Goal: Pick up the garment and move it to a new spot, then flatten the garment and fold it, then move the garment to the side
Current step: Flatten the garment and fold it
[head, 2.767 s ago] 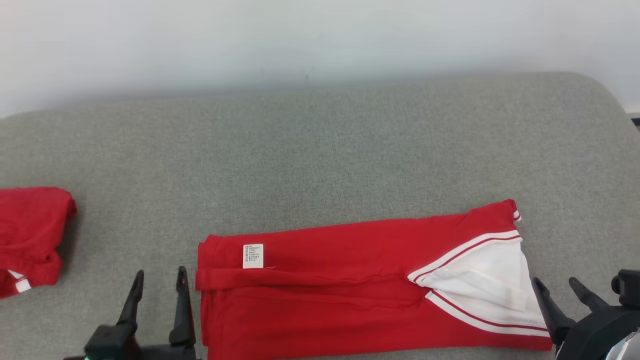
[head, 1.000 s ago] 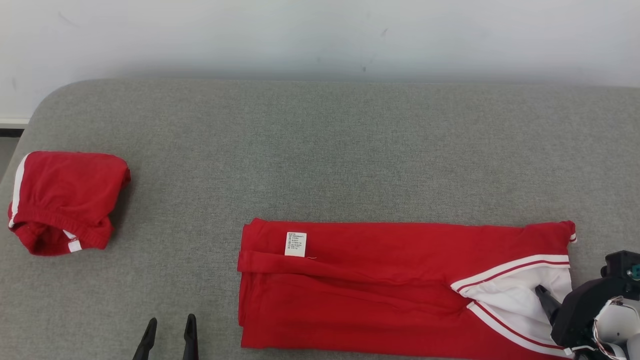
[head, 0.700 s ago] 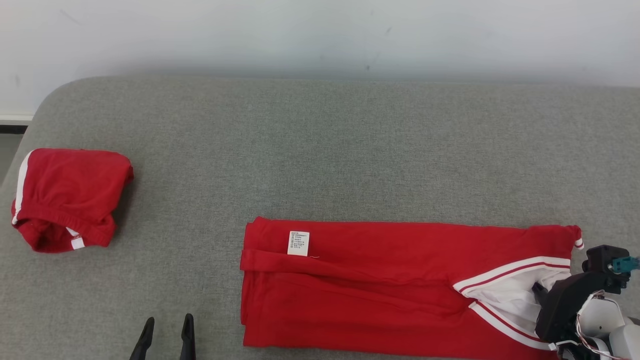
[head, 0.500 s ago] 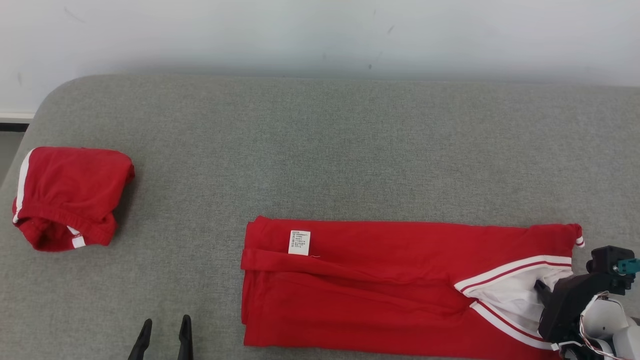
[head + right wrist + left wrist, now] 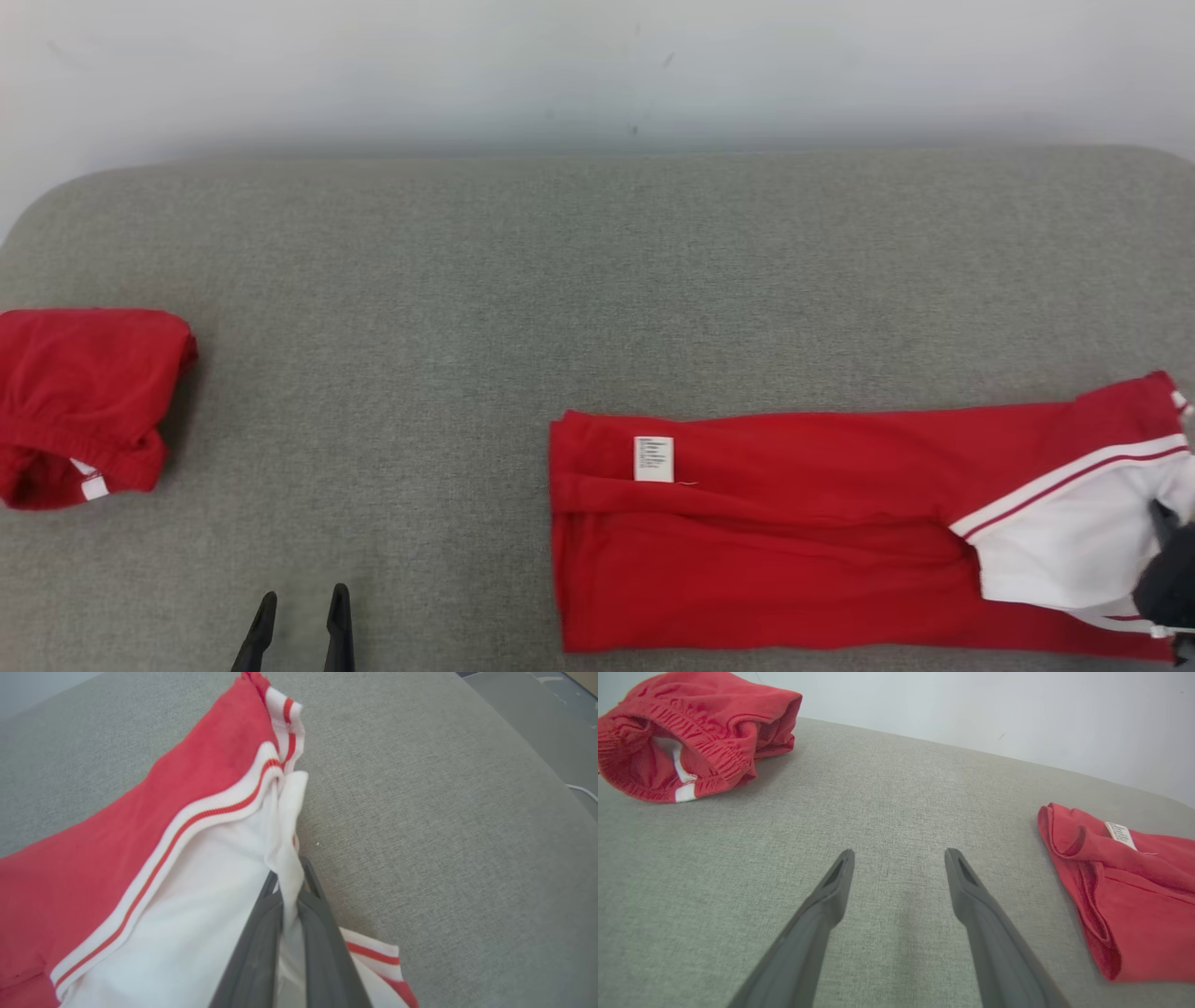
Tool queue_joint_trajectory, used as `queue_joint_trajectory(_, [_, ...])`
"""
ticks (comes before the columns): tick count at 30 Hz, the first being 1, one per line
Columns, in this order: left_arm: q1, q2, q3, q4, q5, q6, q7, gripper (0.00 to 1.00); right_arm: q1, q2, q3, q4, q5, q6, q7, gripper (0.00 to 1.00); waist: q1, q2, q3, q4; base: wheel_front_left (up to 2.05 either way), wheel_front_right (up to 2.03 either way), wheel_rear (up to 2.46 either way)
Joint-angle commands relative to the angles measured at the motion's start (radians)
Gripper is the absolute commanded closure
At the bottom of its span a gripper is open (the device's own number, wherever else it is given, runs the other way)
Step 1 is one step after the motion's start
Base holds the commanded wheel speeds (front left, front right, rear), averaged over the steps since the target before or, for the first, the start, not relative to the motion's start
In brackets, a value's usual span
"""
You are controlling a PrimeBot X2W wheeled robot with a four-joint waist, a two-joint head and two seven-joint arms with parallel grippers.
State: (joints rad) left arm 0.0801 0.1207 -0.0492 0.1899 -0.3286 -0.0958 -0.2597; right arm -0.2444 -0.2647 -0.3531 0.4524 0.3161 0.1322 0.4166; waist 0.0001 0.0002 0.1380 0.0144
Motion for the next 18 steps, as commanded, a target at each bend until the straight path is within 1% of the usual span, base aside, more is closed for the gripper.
queue_joint_trajectory(1, [-0.004, -0.001, 0.002, 0.002, -0.001, 0.0, -0.006, 0.0, 0.017, -0.002, -0.026, -0.02, -0.013, -0.003, 0.003, 1.0, -0.0001, -0.0002, -0.007, -0.016, 0.0, 0.0, 0.0])
queue_joint_trajectory(6, [-0.006, -0.006, 0.004, 0.006, 0.004, -0.006, -0.007, 0.0, 0.053, 0.01, -0.106, -0.102, -0.053, -0.003, 0.031, 1.0, -0.0001, -0.0002, -0.015, -0.03, 0.0, 0.0, 0.0])
queue_joint_trajectory(9, [0.0, -0.012, 0.01, 0.003, 0.008, -0.008, -0.006, 0.0, 0.068, 0.03, -0.11, -0.154, -0.056, -0.003, 0.05, 1.0, -0.0001, -0.0002, -0.023, -0.036, 0.0, 0.0, 0.0])
queue_joint_trajectory(11, [0.004, -0.017, 0.013, 0.004, 0.009, -0.008, -0.006, 0.0, 0.076, 0.042, -0.087, -0.195, -0.054, -0.003, 0.059, 1.0, -0.0001, -0.0002, -0.029, -0.039, 0.0, 0.0, 0.0])
queue_joint_trajectory(13, [0.006, -0.022, 0.015, 0.007, 0.01, -0.01, -0.006, 0.0, 0.084, 0.055, -0.043, -0.238, -0.039, -0.003, 0.076, 1.0, -0.0001, -0.0002, -0.037, -0.04, 0.0, 0.0, 0.0])
queue_joint_trajectory(16, [0.008, -0.028, 0.018, 0.012, 0.01, -0.015, -0.006, 0.0, 0.097, 0.071, 0.053, -0.305, -0.026, -0.003, 0.107, 1.0, -0.0001, -0.0002, -0.047, -0.038, 0.0, 0.0, 0.0])
queue_joint_trajectory(18, [0.01, -0.031, 0.02, 0.016, 0.009, -0.017, -0.006, 0.0, 0.104, 0.071, 0.128, -0.34, -0.012, -0.003, 0.124, 1.0, -0.0001, -0.0002, -0.053, -0.036, 0.0, 0.0, 0.0])
